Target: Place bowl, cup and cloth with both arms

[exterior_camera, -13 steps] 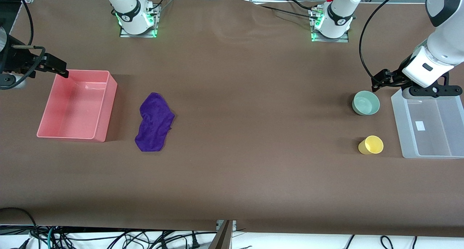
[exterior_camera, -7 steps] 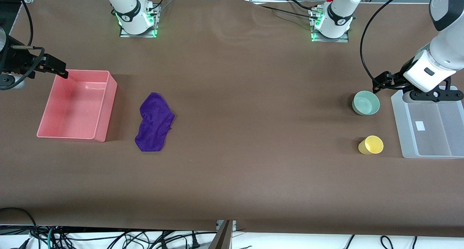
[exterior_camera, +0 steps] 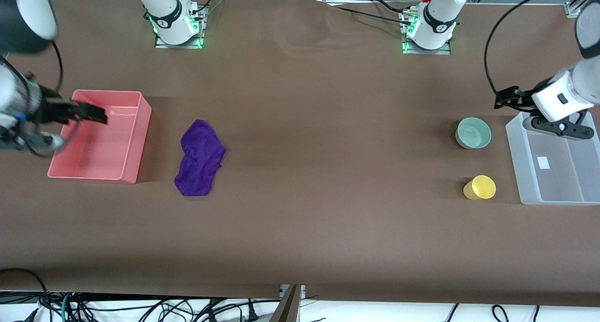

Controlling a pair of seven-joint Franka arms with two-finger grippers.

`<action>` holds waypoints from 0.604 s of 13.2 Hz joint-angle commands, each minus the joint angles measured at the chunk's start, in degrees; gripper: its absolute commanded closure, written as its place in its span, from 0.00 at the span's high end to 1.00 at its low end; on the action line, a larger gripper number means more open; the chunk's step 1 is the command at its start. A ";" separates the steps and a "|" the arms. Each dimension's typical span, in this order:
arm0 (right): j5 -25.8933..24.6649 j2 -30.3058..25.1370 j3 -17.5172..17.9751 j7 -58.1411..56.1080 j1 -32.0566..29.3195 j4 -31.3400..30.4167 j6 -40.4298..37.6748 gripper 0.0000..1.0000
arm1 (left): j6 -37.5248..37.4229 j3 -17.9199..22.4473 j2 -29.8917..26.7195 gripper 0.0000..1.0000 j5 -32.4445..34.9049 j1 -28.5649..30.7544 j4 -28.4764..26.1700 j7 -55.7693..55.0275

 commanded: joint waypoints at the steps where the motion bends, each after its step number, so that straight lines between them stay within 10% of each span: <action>1: 0.65 -0.04 0.18 2.44 4.11 -10.30 12.90 1.00 | 9.33 -0.29 0.86 1.00 1.39 4.42 -7.29 12.02; 4: 0.30 3.82 1.40 6.93 4.91 -18.05 23.81 1.00 | 29.00 -0.29 1.91 1.00 1.47 7.42 -19.85 24.76; 8: 0.12 12.17 1.50 6.94 7.01 -22.98 37.96 1.00 | 44.69 -0.38 10.33 1.00 1.47 9.36 -23.75 37.62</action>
